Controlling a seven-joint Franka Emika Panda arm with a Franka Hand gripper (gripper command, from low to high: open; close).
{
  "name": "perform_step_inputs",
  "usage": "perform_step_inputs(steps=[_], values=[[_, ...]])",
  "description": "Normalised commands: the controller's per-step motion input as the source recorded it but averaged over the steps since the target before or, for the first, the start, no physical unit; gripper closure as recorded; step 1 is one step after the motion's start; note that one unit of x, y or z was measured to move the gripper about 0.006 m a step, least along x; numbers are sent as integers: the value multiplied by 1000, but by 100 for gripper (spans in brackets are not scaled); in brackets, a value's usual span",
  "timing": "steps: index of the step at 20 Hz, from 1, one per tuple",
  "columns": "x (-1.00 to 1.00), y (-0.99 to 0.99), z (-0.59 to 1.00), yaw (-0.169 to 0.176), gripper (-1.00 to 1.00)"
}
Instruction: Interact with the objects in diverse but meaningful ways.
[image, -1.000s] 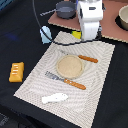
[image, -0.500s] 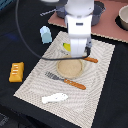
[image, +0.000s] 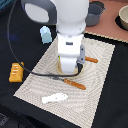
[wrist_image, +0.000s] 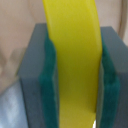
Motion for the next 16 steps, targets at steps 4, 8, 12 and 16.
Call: perform_step_inputs(steps=[4,8,12,16], values=[[256,-8,-36,15,-100],[-156,91,826,1,-100],[-197,130,976,0,-100],[-230,208,994,0,-100]])
